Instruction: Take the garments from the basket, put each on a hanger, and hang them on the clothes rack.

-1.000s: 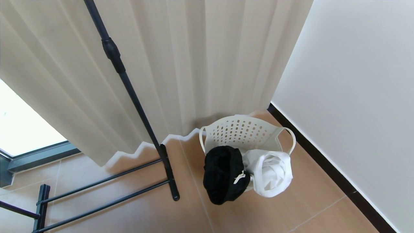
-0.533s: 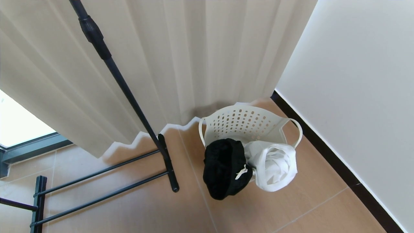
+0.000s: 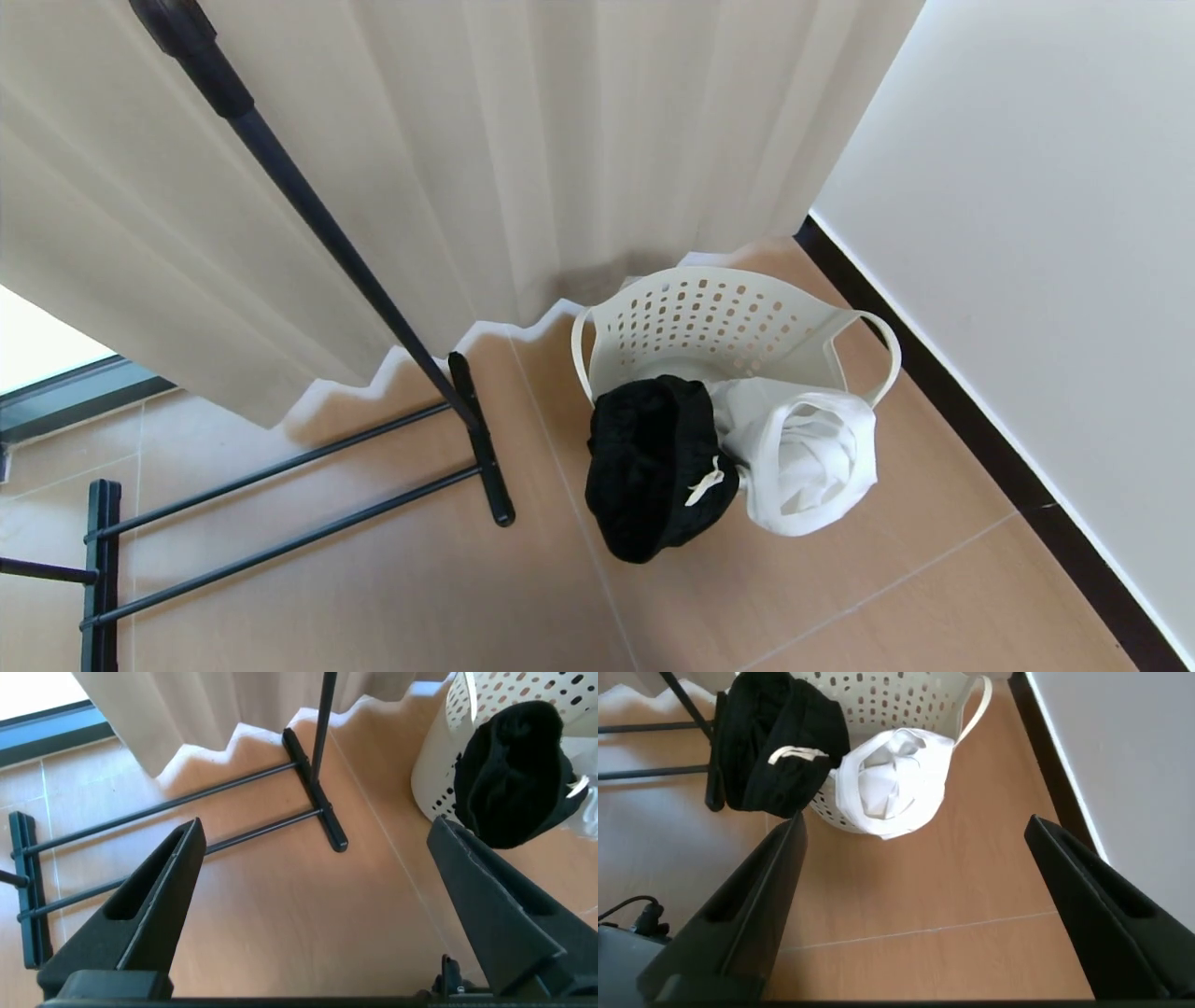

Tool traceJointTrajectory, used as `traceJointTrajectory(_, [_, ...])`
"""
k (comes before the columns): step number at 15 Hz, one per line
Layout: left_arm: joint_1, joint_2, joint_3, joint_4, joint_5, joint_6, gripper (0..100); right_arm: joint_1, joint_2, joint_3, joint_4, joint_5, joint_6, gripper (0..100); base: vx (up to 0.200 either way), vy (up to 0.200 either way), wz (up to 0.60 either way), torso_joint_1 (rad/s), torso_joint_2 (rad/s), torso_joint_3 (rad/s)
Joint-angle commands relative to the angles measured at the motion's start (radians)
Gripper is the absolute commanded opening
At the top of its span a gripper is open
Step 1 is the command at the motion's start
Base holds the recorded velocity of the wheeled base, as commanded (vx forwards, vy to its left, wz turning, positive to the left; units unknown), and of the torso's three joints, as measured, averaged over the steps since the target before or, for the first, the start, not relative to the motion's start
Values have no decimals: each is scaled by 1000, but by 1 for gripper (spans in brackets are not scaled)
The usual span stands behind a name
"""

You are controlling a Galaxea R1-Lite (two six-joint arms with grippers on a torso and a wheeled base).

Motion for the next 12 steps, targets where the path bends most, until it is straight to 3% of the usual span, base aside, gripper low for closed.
traceJointTrajectory(1, [0, 1, -2, 0, 0, -1, 100, 0, 1, 0, -1, 44, -20, 100, 0, 0, 0, 2, 7, -198])
traceJointTrajectory(3, [0, 1, -2, 0, 0, -1, 100, 8, 30, 0, -1, 50, -23, 100, 0, 0, 0, 2, 2, -208])
traceJointTrajectory(7, [0, 1, 0, -1, 2, -2, 100, 8, 248, 0, 1, 47, -21, 100, 0, 0, 0, 0, 4, -160])
traceJointTrajectory(9, [0, 1, 0, -1, 2, -1, 100, 23, 549, -81, -65, 49, -40, 100, 0, 0, 0, -1, -1, -28])
traceJointTrajectory(12, [0, 1, 2, -1, 3, -2, 100, 54, 966, -298, -97, 24, -210, 100, 0, 0, 0, 0, 0, 0])
